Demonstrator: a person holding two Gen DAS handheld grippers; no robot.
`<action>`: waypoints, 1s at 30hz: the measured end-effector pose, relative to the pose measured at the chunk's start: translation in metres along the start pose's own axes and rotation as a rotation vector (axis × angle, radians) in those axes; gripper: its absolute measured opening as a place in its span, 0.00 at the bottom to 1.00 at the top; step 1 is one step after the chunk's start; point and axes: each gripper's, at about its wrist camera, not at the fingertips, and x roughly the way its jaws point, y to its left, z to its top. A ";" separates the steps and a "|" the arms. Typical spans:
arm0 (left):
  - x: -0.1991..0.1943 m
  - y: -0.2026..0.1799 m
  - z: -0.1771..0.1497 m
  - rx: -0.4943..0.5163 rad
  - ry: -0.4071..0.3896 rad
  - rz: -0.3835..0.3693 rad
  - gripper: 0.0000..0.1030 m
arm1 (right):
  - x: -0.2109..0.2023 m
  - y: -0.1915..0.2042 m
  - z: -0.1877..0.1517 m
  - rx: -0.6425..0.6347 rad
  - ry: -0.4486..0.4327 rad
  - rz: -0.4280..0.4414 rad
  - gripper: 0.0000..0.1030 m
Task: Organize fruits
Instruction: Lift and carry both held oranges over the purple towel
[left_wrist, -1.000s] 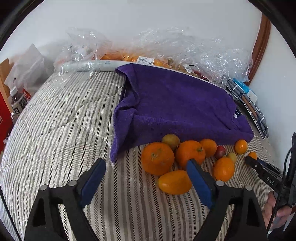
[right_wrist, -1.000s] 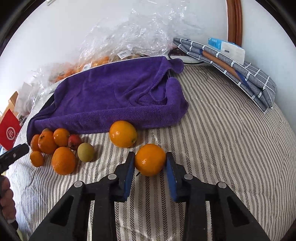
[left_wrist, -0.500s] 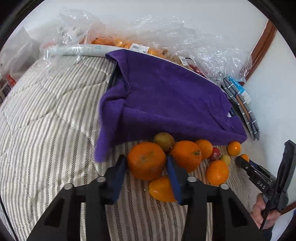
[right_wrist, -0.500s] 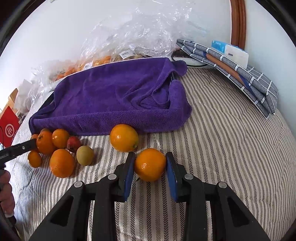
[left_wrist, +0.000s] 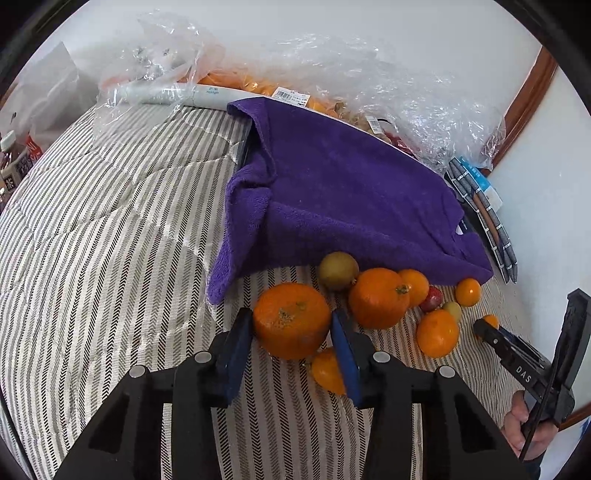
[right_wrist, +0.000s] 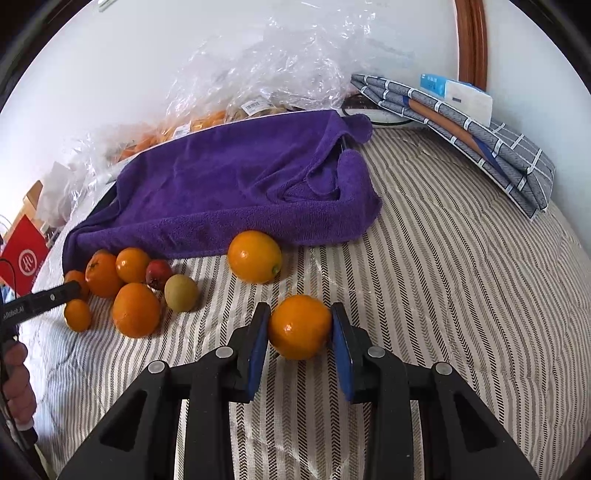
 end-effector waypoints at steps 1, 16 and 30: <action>0.000 0.000 0.001 -0.001 -0.005 0.004 0.40 | 0.000 0.001 0.000 -0.003 0.001 -0.004 0.32; -0.045 -0.007 0.010 -0.006 -0.064 0.034 0.39 | -0.039 0.005 0.011 0.026 -0.038 0.022 0.32; -0.094 -0.036 0.047 0.025 -0.156 0.022 0.39 | -0.087 0.020 0.052 0.023 -0.117 0.046 0.32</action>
